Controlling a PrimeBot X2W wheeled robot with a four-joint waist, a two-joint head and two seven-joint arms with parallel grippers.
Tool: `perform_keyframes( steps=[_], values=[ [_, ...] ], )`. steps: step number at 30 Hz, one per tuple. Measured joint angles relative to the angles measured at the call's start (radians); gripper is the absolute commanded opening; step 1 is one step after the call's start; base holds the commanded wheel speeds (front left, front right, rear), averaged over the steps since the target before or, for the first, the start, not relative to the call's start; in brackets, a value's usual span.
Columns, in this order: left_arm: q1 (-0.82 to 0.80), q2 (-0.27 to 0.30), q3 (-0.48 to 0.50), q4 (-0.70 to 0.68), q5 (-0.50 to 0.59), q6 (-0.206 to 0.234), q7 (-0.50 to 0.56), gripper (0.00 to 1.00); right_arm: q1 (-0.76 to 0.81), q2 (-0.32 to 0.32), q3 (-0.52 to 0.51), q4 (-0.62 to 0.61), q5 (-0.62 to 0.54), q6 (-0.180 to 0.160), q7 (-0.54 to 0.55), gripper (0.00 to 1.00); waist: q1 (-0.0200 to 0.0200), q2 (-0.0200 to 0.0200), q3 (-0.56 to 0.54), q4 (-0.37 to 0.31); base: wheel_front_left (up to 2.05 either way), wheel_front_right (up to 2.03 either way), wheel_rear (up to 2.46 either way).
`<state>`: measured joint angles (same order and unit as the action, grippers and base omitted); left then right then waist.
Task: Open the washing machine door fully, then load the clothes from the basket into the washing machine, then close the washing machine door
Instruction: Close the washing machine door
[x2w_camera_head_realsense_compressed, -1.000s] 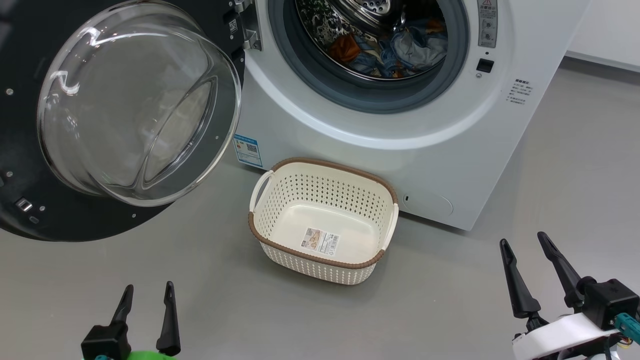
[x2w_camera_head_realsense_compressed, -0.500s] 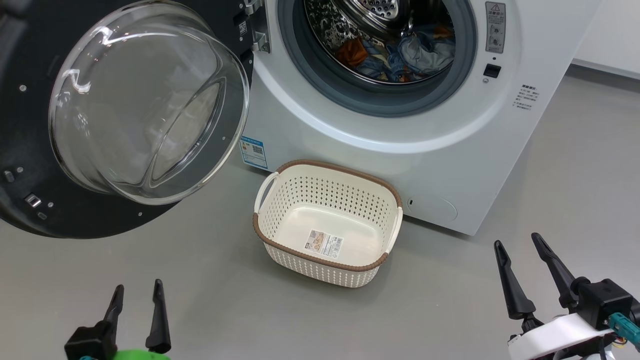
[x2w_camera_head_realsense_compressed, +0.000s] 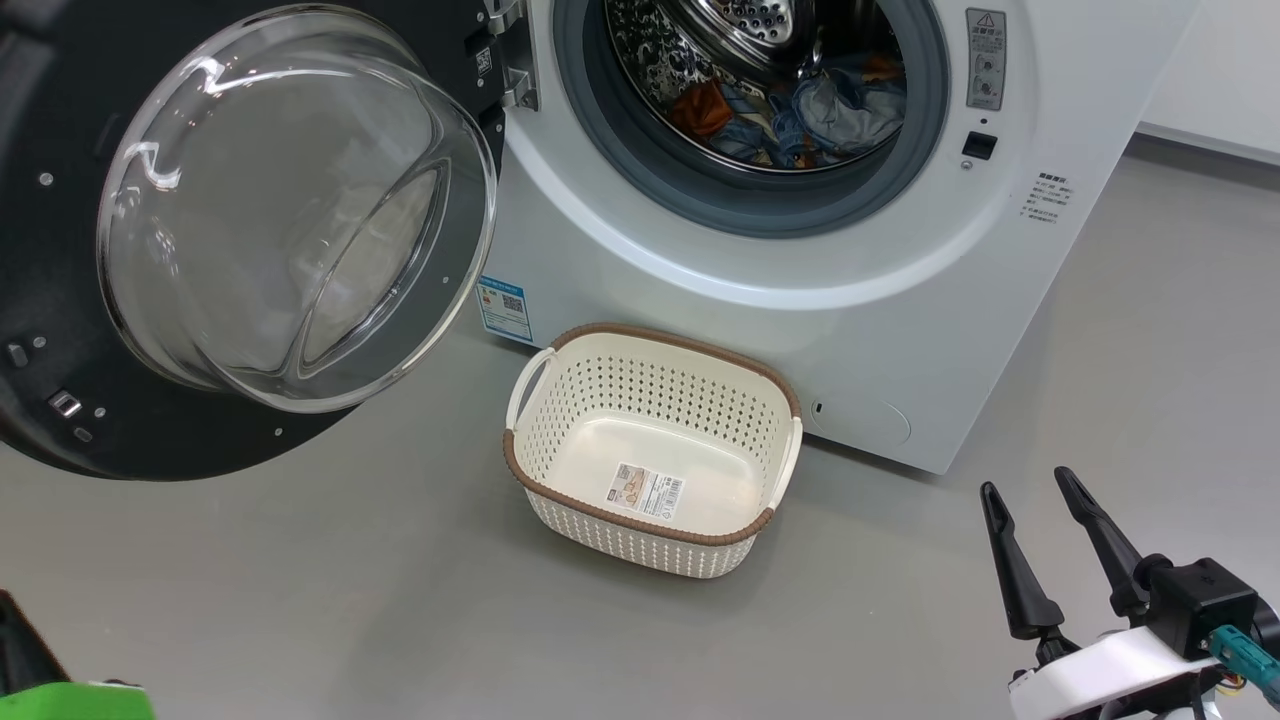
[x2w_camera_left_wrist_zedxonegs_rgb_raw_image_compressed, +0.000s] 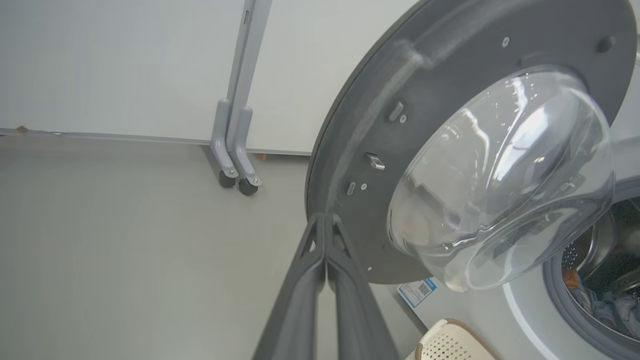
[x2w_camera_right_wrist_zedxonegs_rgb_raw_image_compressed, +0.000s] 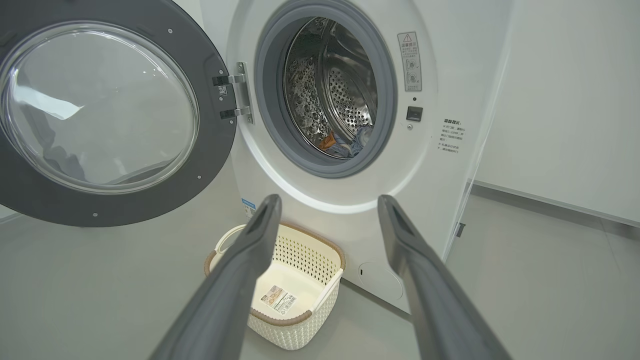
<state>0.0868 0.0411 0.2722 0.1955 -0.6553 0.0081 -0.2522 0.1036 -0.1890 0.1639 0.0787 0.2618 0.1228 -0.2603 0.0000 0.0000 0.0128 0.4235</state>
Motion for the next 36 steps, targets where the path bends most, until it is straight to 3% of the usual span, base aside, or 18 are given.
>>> perform_keyframes(
  steps=[7, 19, 25, 29, 36],
  values=[
    [-0.098, 0.065, 0.203, 0.028, -0.191, -0.003, 0.008, 0.00, 0.000, 0.003, 0.004, 0.001, 0.000, 0.000, 0.000, 1.00, 0.0000, 0.0000, -0.001, -0.009, 0.00, 0.00, 0.00],
    [-0.355, 0.254, 0.473, 0.123, -0.543, 0.022, 0.194, 0.00, -0.010, 0.005, 0.040, 0.012, 0.000, 0.000, 0.000, 1.00, 0.0000, 0.0000, -0.002, -0.052, 0.00, 0.00, 0.00],
    [-0.409, 0.360, 0.544, 0.207, -0.585, 0.066, 0.251, 0.00, -0.013, -0.002, 0.042, 0.015, 0.000, 0.000, 0.000, 1.00, 0.0000, 0.0000, -0.001, -0.089, 0.00, 0.00, 0.00],
    [-0.436, 0.397, 0.590, 0.257, -0.617, 0.089, 0.270, 0.00, -0.013, -0.009, 0.038, 0.015, 0.000, 0.000, 0.000, 1.00, 0.0000, 0.0000, 0.008, -0.113, 0.00, 0.00, 0.00],
    [-0.502, 0.449, 0.576, 0.292, -0.630, 0.091, 0.314, 0.00, -0.013, -0.028, 0.022, 0.007, 0.000, 0.000, 0.000, 1.00, 0.0000, 0.0000, 0.048, -0.138, 0.00, 0.00, 0.00]
  ],
)
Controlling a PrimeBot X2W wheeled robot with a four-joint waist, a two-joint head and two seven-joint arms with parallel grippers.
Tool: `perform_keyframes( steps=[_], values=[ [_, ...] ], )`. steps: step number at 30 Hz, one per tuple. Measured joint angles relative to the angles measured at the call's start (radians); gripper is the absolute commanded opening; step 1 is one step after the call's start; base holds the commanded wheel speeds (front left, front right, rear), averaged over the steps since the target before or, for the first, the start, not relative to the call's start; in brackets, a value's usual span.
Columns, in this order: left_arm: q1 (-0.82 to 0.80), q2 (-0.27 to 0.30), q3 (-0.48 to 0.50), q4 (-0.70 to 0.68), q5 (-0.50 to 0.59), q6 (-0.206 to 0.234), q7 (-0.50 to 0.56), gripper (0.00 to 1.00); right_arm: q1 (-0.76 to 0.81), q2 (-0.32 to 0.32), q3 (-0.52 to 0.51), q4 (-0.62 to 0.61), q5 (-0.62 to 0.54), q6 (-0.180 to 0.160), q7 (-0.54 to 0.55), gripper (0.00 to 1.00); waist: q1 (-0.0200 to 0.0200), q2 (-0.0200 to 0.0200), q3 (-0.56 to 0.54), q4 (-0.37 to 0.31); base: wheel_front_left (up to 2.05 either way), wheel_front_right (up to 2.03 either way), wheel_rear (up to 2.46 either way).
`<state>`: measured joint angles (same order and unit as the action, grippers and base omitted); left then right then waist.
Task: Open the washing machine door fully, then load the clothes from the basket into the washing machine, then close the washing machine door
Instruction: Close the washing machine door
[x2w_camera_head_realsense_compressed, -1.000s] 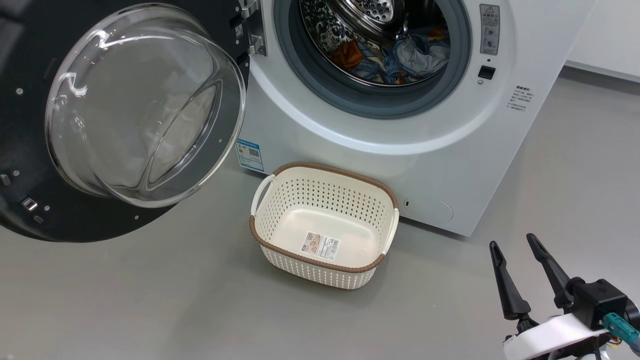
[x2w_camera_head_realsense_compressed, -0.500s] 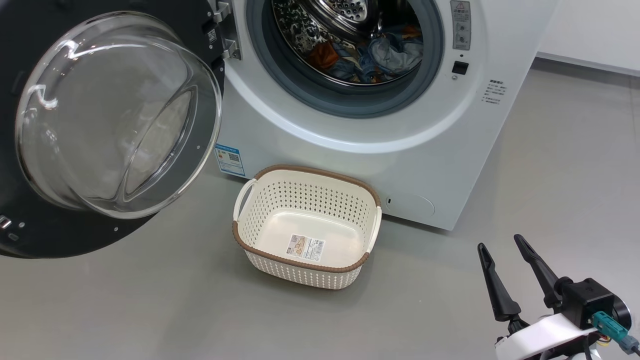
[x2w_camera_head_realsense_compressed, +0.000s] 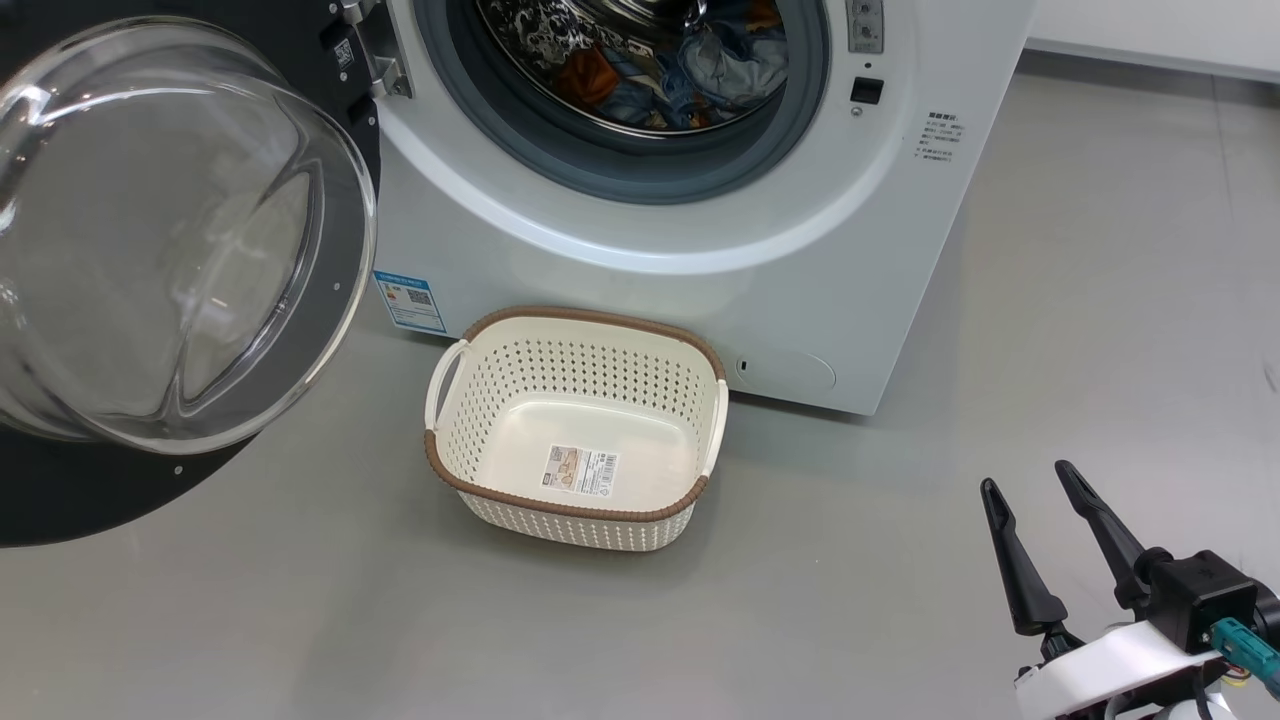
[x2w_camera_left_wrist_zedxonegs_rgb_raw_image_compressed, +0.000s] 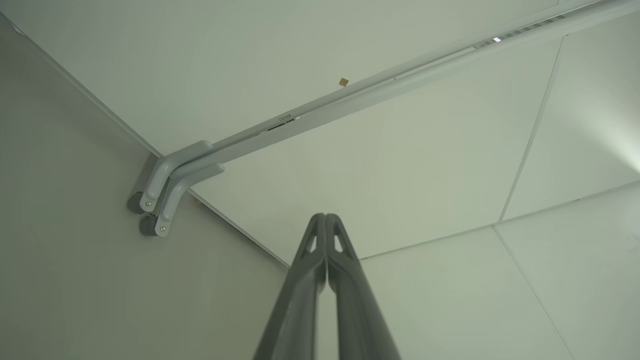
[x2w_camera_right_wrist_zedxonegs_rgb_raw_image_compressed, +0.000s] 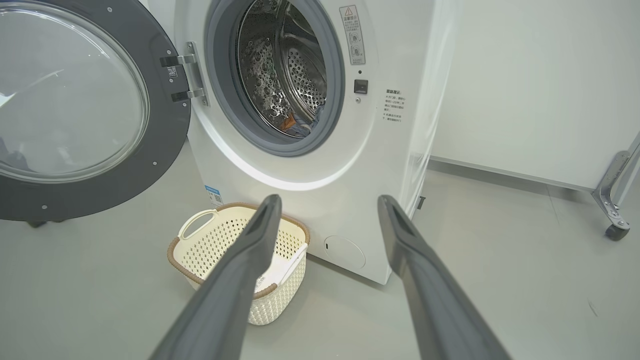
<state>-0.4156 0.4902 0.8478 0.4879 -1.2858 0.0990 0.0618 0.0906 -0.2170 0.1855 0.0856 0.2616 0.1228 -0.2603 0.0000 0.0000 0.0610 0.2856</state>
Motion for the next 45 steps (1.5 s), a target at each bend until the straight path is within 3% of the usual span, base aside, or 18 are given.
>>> perform_keyframes(
  steps=[14, 30, 45],
  values=[
    [-0.064, 0.063, 0.021, 0.070, -0.030, 0.009, 0.053, 0.00, -0.025, -0.023, -0.012, -0.020, 0.000, 0.000, 0.000, 1.00, 0.0000, 0.0000, 0.111, -0.021, 0.00, 0.00, 0.00],
    [-0.155, 0.049, 0.017, 0.154, -0.130, 0.013, 0.139, 0.00, -0.066, -0.049, -0.022, -0.022, -0.004, 0.000, 0.000, 1.00, 0.0000, 0.0000, 0.198, -0.021, 0.00, 0.00, 0.00],
    [-0.164, 0.034, -0.021, 0.216, -0.132, -0.002, 0.194, 0.00, -0.078, -0.071, -0.013, -0.013, -0.004, 0.000, 0.000, 1.00, 0.0001, 0.0000, 0.205, -0.032, 0.00, 0.00, 0.00]
  ],
)
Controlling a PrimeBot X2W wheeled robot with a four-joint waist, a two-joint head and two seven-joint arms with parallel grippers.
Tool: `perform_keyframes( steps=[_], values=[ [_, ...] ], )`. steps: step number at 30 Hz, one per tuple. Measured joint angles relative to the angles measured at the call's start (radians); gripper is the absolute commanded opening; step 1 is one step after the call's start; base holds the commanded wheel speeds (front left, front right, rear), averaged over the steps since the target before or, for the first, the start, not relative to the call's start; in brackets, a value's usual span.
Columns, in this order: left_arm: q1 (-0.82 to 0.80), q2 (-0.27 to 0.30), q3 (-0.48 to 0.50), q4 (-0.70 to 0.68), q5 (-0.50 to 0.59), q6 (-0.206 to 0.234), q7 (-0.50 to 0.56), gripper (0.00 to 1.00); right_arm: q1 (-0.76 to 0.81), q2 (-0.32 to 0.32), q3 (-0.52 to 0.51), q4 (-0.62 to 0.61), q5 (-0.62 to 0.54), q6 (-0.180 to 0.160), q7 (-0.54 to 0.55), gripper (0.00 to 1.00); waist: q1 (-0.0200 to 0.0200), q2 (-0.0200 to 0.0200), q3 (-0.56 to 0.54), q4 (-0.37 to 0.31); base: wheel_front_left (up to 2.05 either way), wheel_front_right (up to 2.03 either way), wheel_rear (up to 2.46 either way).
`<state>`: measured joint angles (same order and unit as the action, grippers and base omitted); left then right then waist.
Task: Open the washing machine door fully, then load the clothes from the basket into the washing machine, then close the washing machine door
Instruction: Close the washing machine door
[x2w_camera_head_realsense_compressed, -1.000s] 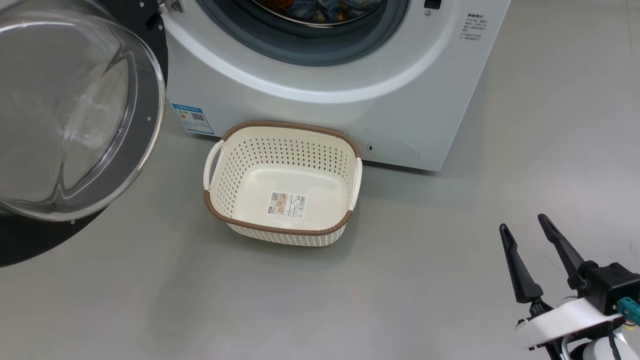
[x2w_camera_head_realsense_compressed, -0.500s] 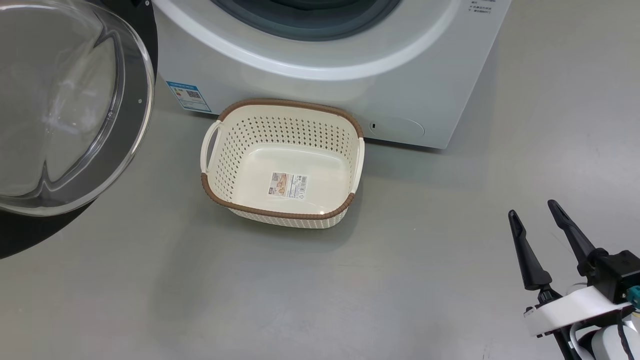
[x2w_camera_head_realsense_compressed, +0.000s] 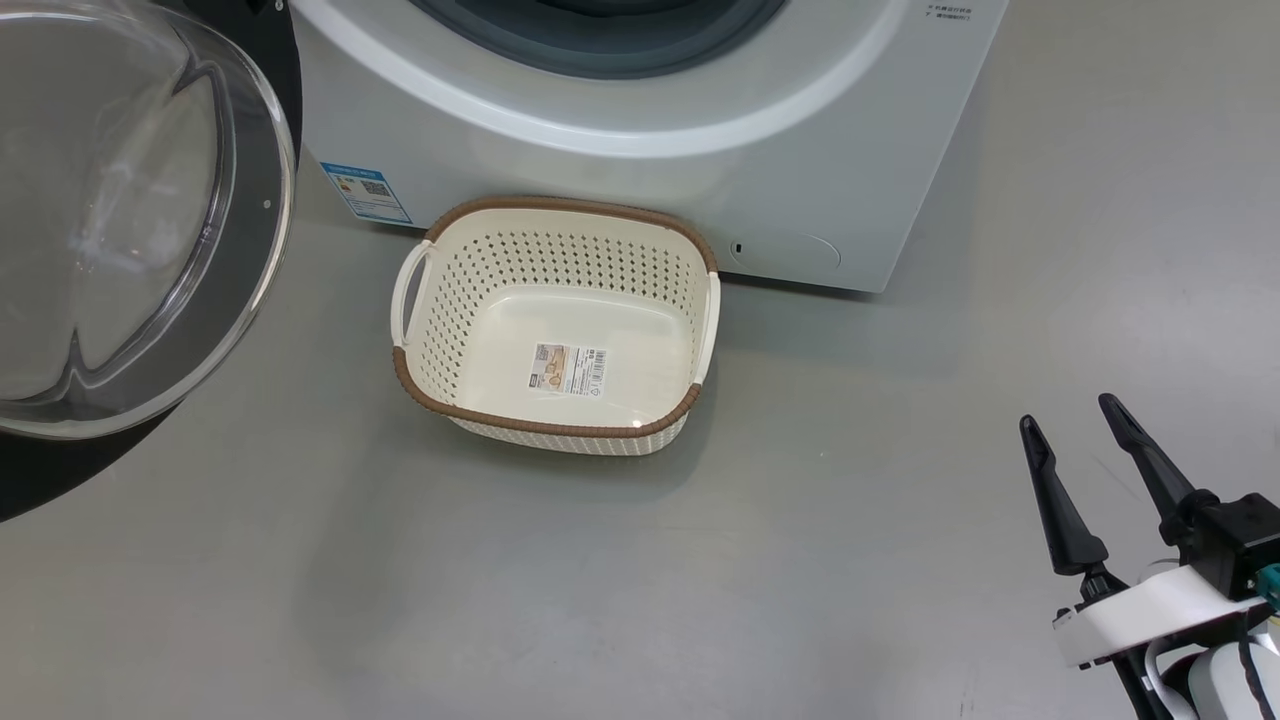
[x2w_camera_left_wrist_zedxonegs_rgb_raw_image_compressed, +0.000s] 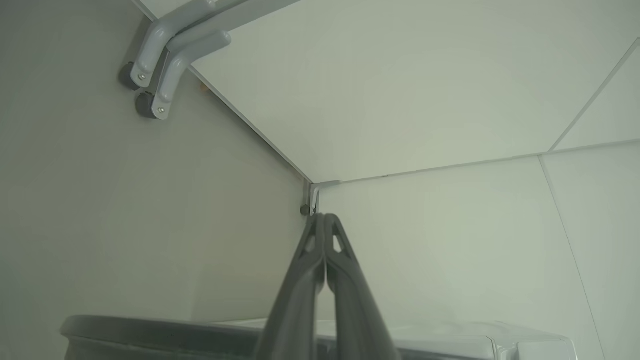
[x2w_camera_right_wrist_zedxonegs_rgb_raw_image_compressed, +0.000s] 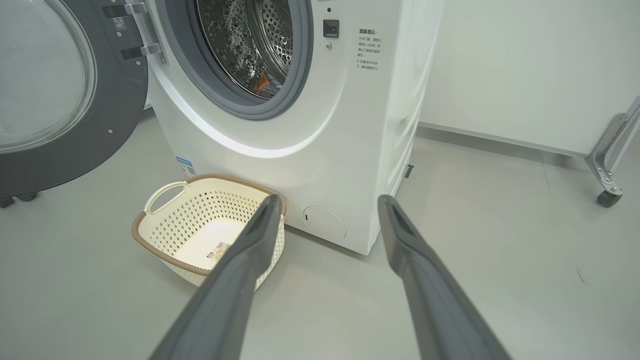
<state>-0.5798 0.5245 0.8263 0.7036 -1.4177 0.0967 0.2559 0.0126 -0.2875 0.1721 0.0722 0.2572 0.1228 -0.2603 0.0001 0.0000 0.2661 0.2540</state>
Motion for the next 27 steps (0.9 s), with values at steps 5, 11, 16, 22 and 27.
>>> perform_keyframes(
  steps=[5, 11, 16, 22, 27],
  values=[
    [-0.009, -0.010, -0.050, 0.006, 0.000, -0.028, 0.044, 0.00, -0.003, -0.005, -0.005, 0.002, 0.000, 0.000, 0.000, 1.00, 0.0000, 0.0000, -0.003, -0.009, 0.00, 0.00, 0.00],
    [-0.016, -0.014, -0.064, 0.024, 0.000, -0.058, 0.073, 0.00, -0.003, -0.015, -0.008, 0.002, 0.000, 0.000, 0.000, 1.00, 0.0000, 0.0000, -0.009, -0.014, 0.00, 0.00, 0.00],
    [-0.017, -0.020, -0.068, 0.040, -0.002, -0.079, 0.099, 0.00, -0.003, -0.023, -0.009, 0.002, 0.000, 0.000, 0.000, 1.00, 0.0000, 0.0000, -0.016, -0.016, 0.00, 0.00, 0.00],
    [-0.018, -0.019, -0.069, 0.050, -0.031, -0.112, 0.151, 0.00, -0.003, -0.034, -0.012, 0.002, 0.000, 0.000, 0.000, 1.00, 0.0000, 0.0000, -0.021, -0.016, 0.00, 0.00, 0.00],
    [-0.021, -0.018, -0.089, 0.058, -0.063, -0.131, 0.227, 0.00, -0.003, -0.038, -0.017, 0.002, 0.000, 0.000, 0.000, 1.00, 0.0000, 0.0000, -0.026, -0.014, 0.00, 0.00, 0.00]
  ],
)
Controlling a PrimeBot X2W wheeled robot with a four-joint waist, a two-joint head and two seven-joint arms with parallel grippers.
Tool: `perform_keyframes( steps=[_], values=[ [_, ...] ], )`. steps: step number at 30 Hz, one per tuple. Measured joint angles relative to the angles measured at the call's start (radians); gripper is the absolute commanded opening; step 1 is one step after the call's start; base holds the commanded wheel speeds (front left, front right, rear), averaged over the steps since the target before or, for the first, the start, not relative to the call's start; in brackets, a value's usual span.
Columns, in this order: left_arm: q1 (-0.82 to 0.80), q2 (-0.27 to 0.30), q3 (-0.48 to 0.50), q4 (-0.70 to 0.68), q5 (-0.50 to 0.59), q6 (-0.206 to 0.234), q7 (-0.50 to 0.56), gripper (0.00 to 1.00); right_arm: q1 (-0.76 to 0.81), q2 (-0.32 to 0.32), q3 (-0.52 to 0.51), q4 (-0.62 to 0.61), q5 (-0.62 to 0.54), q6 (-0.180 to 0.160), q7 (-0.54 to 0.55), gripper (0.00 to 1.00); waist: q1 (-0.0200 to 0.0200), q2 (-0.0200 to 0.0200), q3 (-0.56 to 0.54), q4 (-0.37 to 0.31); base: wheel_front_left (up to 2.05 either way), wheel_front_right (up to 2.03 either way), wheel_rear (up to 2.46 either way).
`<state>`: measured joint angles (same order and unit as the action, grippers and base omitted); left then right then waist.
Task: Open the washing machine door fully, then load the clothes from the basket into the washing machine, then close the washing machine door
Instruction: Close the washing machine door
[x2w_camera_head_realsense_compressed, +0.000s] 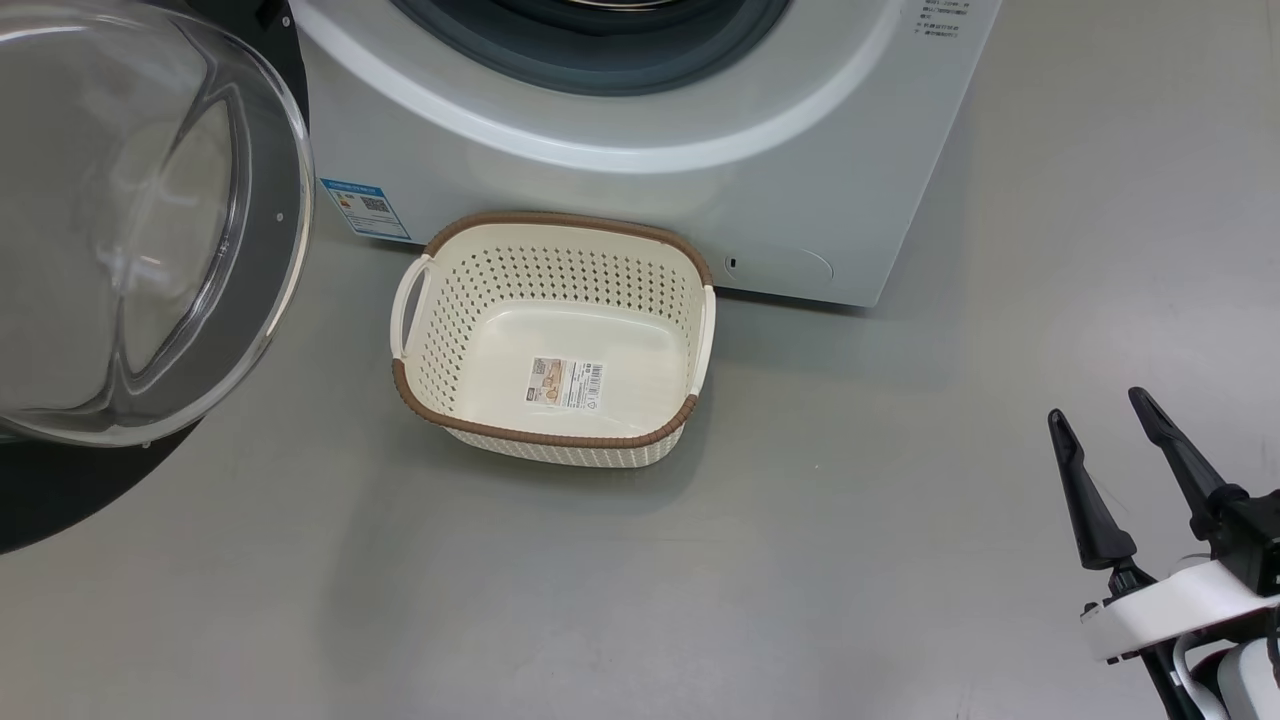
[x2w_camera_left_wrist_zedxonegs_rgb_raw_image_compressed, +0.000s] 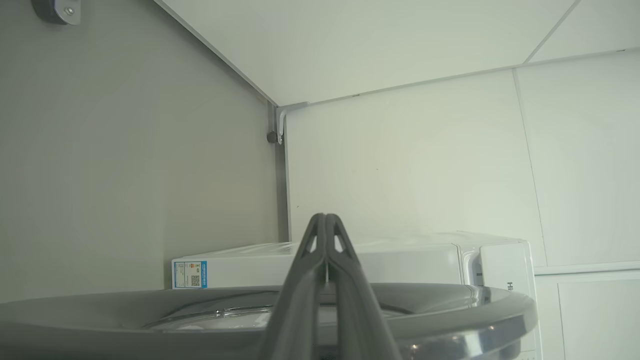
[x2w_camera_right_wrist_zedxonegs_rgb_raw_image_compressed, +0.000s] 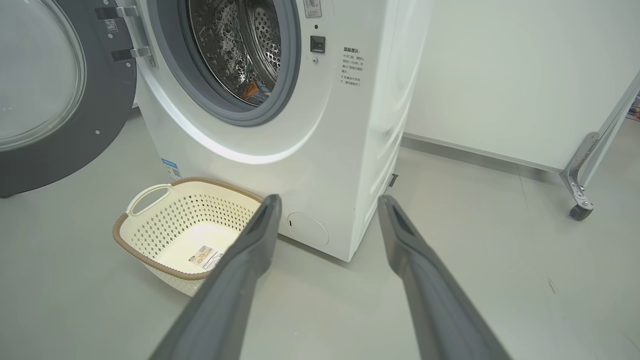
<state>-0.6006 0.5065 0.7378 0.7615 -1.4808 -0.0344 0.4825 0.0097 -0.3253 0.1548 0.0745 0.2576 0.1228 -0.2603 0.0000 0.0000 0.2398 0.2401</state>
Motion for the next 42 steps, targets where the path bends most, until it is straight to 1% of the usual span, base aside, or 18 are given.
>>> perform_keyframes(
  steps=[6, 11, 17, 25, 31, 42],
  values=[
    [0.000, -0.015, -0.027, 0.008, -0.009, -0.010, 0.077, 0.00, 0.001, -0.003, -0.004, 0.000, 0.001, 0.000, 0.000, 1.00, 0.0000, 0.0000, -0.007, 0.006, 0.00, 0.00, 0.00],
    [0.000, -0.034, -0.043, 0.016, -0.017, -0.014, 0.120, 0.00, 0.008, 0.001, -0.015, 0.002, 0.002, 0.000, 0.000, 1.00, 0.0000, 0.0000, -0.019, 0.018, 0.00, 0.00, 0.00],
    [0.007, -0.036, -0.081, 0.013, -0.018, -0.027, 0.202, 0.00, 0.012, 0.011, -0.005, 0.002, 0.004, 0.000, 0.000, 1.00, -0.0001, 0.0000, -0.036, 0.029, 0.00, 0.00, 0.00],
    [0.008, -0.040, -0.094, 0.005, -0.026, -0.037, 0.256, 0.00, 0.015, 0.020, -0.003, 0.008, 0.004, 0.000, 0.000, 1.00, 0.0000, 0.0000, -0.053, 0.033, 0.00, 0.00, 0.00],
    [0.018, -0.053, -0.105, -0.002, -0.052, -0.045, 0.301, 0.00, 0.020, 0.037, -0.001, 0.014, 0.005, 0.000, 0.000, 1.00, 0.0000, 0.0000, -0.075, 0.033, 0.00, 0.00, 0.00],
    [0.040, -0.079, -0.133, -0.043, -0.061, -0.054, 0.375, 0.00, 0.035, 0.050, -0.002, 0.015, 0.006, 0.000, 0.000, 1.00, -0.0001, 0.0000, -0.108, 0.032, 0.00, 0.00, 0.00]
  ],
)
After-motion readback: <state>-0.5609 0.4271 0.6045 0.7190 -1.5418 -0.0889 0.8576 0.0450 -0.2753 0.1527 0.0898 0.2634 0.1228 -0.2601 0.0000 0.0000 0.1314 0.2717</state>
